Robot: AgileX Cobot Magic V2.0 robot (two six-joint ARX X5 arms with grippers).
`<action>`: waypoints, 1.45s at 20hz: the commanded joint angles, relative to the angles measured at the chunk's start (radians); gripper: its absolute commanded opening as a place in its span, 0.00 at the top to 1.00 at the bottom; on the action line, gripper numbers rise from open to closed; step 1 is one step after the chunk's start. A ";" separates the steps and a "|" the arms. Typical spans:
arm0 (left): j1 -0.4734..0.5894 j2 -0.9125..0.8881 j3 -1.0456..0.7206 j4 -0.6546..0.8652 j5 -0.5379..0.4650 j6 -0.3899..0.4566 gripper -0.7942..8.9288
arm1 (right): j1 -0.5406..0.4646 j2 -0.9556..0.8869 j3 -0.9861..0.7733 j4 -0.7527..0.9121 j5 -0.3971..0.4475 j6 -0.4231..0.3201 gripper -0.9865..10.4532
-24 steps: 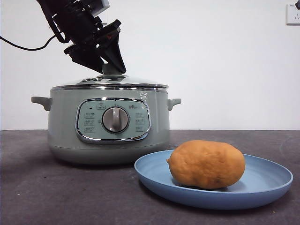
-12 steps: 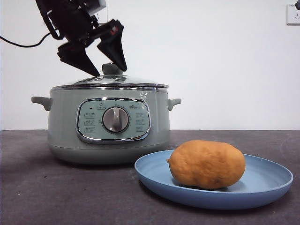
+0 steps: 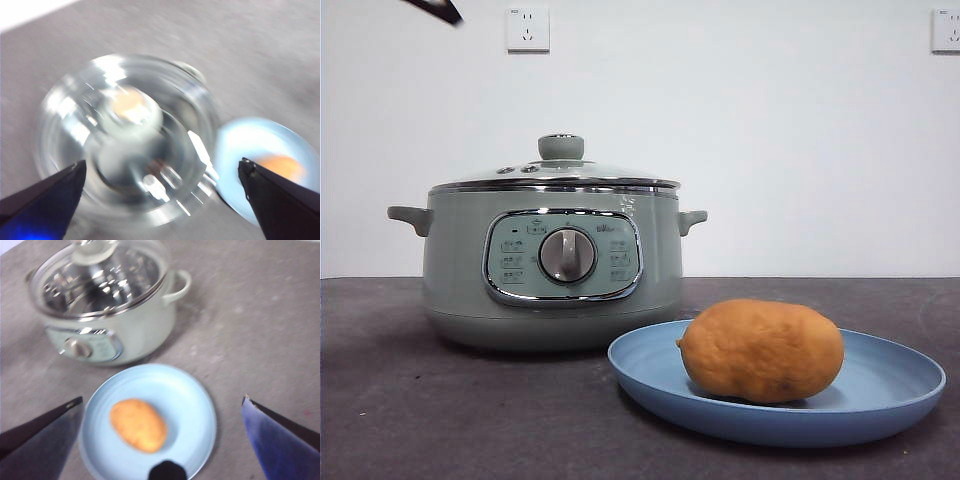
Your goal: Take the potato out from the steamer,put the potato on the plate,close the lid
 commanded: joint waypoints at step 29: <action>0.002 -0.119 -0.004 -0.200 -0.051 0.002 0.92 | 0.000 -0.002 0.002 -0.003 -0.200 0.023 0.91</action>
